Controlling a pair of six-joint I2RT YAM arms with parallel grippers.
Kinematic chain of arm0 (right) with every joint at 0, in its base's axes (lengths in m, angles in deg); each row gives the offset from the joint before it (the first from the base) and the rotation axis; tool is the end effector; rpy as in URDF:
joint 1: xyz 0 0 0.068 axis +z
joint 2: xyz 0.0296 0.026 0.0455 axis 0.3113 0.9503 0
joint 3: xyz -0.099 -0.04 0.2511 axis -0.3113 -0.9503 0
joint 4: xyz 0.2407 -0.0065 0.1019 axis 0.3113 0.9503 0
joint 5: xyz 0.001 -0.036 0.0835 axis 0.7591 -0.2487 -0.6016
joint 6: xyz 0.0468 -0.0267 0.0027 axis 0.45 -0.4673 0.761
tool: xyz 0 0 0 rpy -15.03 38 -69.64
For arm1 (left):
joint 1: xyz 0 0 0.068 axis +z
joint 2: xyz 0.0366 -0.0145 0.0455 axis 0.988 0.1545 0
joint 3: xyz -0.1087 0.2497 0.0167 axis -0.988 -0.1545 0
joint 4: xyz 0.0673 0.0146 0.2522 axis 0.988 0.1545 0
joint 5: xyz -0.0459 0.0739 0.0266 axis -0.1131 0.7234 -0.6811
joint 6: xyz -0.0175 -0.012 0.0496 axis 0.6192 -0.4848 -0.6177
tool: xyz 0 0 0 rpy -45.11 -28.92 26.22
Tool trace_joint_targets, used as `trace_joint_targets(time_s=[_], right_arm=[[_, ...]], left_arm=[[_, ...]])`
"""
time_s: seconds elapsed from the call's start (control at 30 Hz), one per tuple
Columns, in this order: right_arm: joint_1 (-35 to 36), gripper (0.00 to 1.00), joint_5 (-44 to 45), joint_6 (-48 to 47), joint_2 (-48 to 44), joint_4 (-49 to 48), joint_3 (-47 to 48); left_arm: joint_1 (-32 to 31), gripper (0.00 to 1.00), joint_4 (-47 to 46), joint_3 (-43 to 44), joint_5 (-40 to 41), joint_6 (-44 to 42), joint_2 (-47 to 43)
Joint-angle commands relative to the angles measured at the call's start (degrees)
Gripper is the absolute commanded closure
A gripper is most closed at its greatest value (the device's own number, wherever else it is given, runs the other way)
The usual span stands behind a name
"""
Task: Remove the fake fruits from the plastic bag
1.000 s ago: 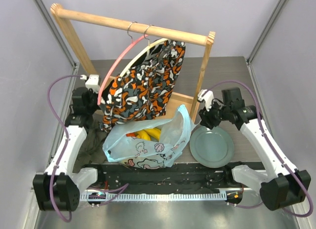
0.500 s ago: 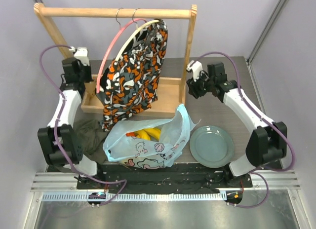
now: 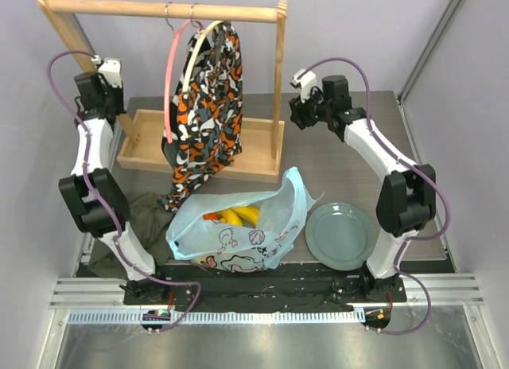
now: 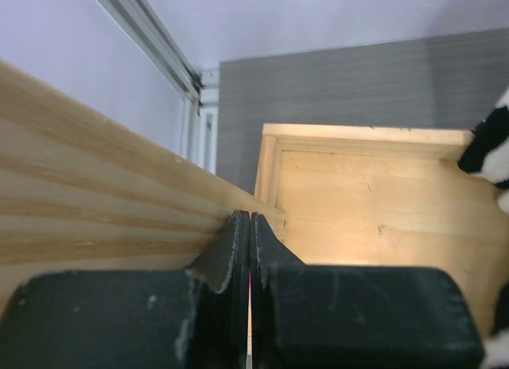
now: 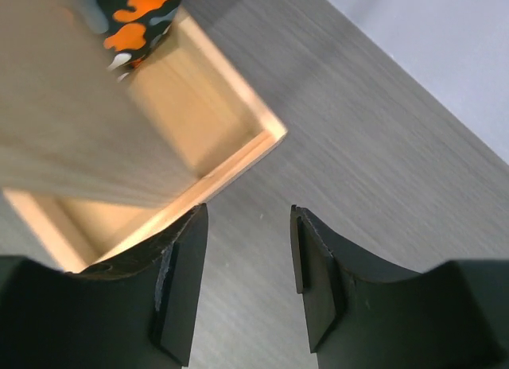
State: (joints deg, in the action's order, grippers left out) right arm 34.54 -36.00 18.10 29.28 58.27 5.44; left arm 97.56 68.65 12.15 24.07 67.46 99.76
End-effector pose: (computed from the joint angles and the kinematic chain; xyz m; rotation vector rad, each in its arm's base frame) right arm 0.3979 0.1287 0.3199 -0.8624 1.8723 0.2688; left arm 0.4171 0.1176 0.3416 0.0633 1.9782 0.2079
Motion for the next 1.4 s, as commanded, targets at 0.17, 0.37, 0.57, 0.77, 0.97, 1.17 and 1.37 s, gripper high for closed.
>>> trace_joint_targets(time_s=[0.17, 0.37, 0.57, 0.77, 0.97, 1.17, 1.37], right_arm=[[1.7, 0.46, 1.33, 1.33, 13.5, -2.49, 20.61], [2.05, 0.5, -4.27, 1.76, 4.66, 2.08, 12.74], [4.68, 0.69, -9.64, -3.77, -11.44, 7.27, -6.87], [9.87, 0.73, -8.24, -8.17, -6.1, 8.25, -0.5], [10.23, 0.73, -1.83, -5.63, 10.83, 4.03, 15.92], [10.31, 0.73, 4.58, -10.79, 22.38, 0.95, 31.4], [10.31, 0.73, 7.4, -13.35, 27.66, -2.3, 37.41]], left_arm=[[3.77, 1.0, 1.69, 20.22, 4.54, -5.37, 11.91], [3.77, 1.0, 4.96, 17.99, 2.7, -4.48, 8.85], [3.77, 1.0, -0.05, 4.88, 1.54, -8.78, 0.85], [4.03, 1.0, -0.67, 7.24, 6.73, -10.28, 3.64], [3.94, 1.0, 2.58, 18.22, 11.65, -10.02, 10.85], [4.03, 1.0, 7.93, 34.63, 16.14, -10.72, 22.36], [3.94, 1.0, 6.28, 39.33, 17.46, -9.67, 26.07]])
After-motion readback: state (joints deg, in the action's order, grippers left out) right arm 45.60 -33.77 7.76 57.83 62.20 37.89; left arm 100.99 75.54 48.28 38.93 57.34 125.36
